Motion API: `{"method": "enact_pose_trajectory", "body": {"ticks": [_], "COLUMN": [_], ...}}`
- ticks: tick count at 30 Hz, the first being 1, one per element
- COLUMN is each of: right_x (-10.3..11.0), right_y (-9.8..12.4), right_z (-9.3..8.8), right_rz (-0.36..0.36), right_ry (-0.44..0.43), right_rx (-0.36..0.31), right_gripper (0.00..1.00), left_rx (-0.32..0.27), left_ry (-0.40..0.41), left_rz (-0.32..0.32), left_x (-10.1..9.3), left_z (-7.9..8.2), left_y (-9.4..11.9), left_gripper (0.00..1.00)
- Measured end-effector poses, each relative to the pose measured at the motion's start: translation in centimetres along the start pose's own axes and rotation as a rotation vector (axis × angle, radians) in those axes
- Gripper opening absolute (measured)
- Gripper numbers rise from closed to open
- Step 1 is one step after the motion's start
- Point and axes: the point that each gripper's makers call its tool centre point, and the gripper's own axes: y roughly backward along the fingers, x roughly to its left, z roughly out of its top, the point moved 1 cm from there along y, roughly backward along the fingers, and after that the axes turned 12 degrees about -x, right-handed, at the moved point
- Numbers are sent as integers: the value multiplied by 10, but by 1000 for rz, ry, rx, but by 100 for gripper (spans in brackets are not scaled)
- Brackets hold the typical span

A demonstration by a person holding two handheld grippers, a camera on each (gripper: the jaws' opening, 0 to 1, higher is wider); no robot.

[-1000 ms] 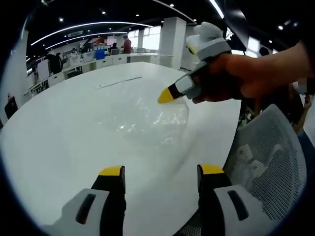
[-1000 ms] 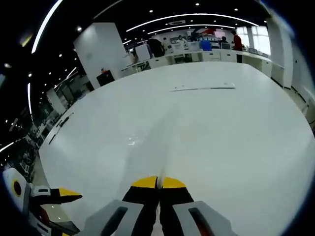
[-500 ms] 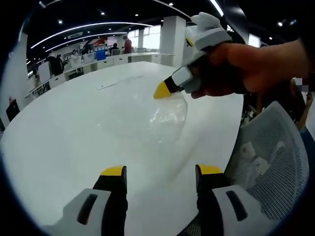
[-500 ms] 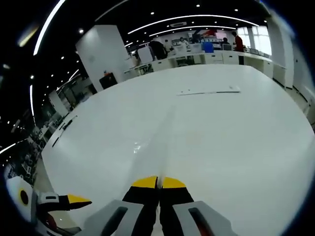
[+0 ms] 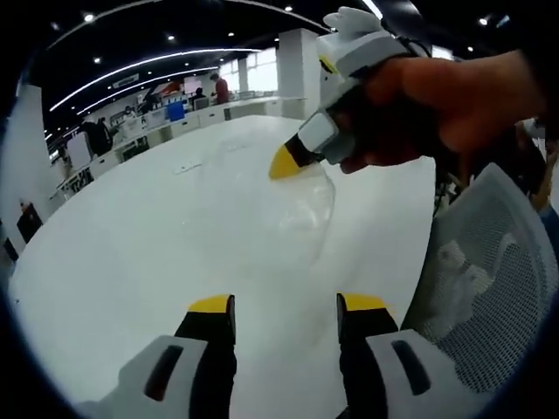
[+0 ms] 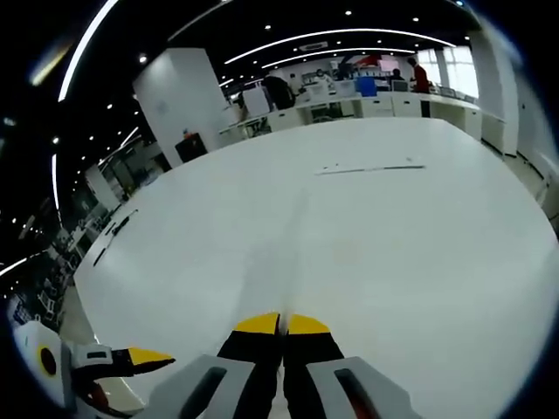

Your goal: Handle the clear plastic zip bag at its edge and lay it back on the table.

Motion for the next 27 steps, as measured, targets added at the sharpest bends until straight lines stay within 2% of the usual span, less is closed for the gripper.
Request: {"method": "enact_pose_trajectory", "body": {"ticks": [5, 8, 12, 19, 22, 27], "right_x": [10, 13, 17, 18, 19, 18], "right_y": [-3, -4, -4, -4, -1, -1], "right_z": [0, -2, -4, -4, -6, -7], "right_rz": [9, 11, 13, 17, 16, 13], "right_ry": [8, 16, 22, 23, 25, 25], "right_rx": [7, 13, 17, 17, 20, 24], "right_gripper": [0, 0, 0, 0, 0, 0], "left_rx": [-13, -23, -11, 38, 36, 37], "left_ry": [-89, -168, -240, -290, -328, -397], "left_rz": [14, 16, 8, 8, 24, 15], "left_x": [4, 4, 2, 4, 7, 5], "left_z": [5, 12, 10, -4, -2, 2], "left_y": [-4, -4, -5, -5, -4, -5], "left_gripper": [38, 32, 22, 9, 1, 1]}}
